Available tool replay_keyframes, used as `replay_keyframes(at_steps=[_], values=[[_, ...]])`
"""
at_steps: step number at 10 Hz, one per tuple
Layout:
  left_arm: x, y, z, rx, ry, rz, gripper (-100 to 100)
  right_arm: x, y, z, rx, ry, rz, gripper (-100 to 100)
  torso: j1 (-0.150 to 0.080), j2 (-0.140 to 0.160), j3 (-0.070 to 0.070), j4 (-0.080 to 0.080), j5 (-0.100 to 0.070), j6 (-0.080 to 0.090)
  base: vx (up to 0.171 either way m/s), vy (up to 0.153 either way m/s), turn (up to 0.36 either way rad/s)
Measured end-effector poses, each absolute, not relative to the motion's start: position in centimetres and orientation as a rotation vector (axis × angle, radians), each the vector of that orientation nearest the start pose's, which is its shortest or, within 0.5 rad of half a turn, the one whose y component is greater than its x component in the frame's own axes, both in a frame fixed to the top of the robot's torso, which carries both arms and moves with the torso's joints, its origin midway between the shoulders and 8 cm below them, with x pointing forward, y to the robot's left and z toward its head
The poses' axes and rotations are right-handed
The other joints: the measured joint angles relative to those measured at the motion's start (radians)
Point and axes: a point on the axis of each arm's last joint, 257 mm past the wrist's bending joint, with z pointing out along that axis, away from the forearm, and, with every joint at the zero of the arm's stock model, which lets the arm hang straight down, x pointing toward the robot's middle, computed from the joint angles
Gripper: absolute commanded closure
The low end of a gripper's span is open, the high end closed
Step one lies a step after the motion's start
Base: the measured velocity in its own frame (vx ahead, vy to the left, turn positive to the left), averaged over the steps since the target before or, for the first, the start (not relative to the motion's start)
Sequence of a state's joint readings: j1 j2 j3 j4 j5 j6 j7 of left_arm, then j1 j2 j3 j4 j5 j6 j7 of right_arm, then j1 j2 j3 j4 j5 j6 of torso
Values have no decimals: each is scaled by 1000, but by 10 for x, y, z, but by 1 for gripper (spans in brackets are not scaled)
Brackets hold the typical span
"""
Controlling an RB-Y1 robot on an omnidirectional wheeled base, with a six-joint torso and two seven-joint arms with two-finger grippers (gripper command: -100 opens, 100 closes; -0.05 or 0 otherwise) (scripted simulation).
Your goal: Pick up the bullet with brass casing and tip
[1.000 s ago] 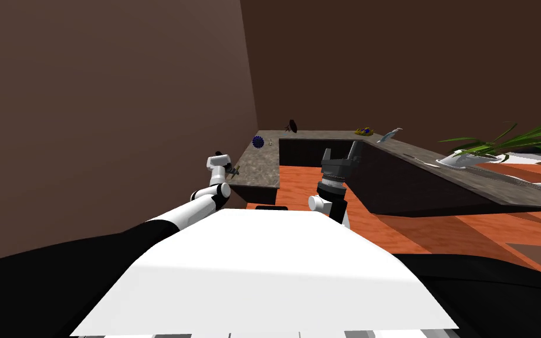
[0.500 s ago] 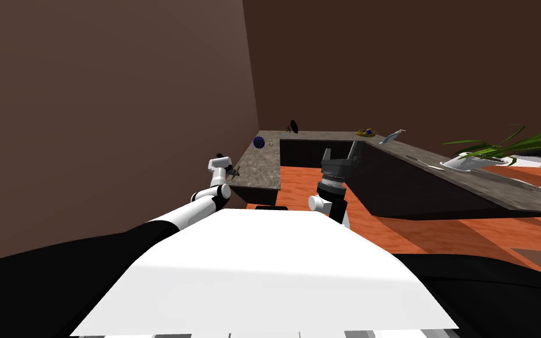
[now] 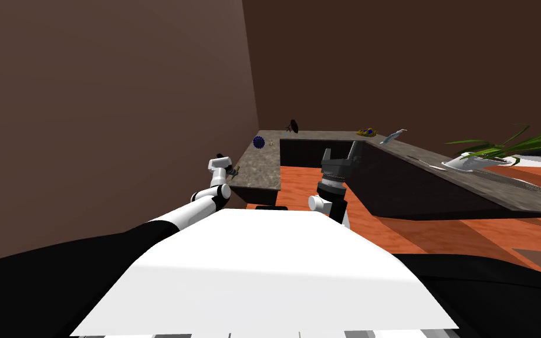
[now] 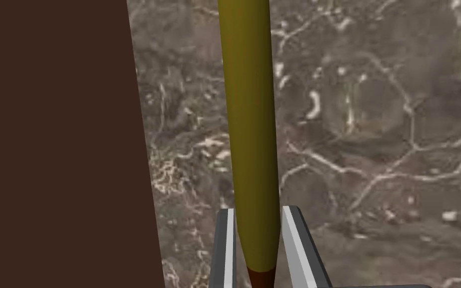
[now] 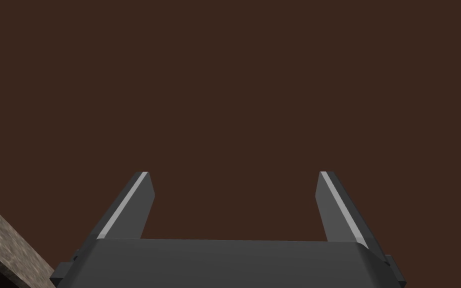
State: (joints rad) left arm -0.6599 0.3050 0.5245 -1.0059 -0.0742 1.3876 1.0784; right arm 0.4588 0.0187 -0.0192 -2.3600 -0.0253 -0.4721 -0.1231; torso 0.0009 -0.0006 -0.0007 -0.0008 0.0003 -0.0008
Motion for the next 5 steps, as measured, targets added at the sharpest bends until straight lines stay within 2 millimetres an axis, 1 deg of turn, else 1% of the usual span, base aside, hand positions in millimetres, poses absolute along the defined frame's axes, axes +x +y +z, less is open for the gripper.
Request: replay_keyframes(at_steps=[1, 2, 3, 4, 5], values=[[502, 432, -345, -2921, 159, -408, 0, 331, -283, 68, 651, 485, 1450, 0, 0, 0, 0, 0, 0, 0, 0, 0, 0], [502, 432, -345, -2921, 159, -408, 100, 331, -283, 68, 651, 485, 1450, 0, 0, 0, 0, 0, 0, 0, -40, 6, -41], [504, 433, -338, -2920, 155, -410, 100, 331, -283, 68, 651, 485, 1450, 0, 0, 2, 1, 1, 0, 0, -65, 5, -52], [505, 434, -332, -2919, 150, -411, 100, 331, -283, 68, 651, 485, 1450, 0, 0, 4, 2, 1, 0, 0, -28, 1, -10], [505, 433, -331, -2920, 149, -409, 0, 331, -283, 68, 651, 485, 1450, 0, 0, 3, 2, 1, 0, 0, 0, 0, 0]])
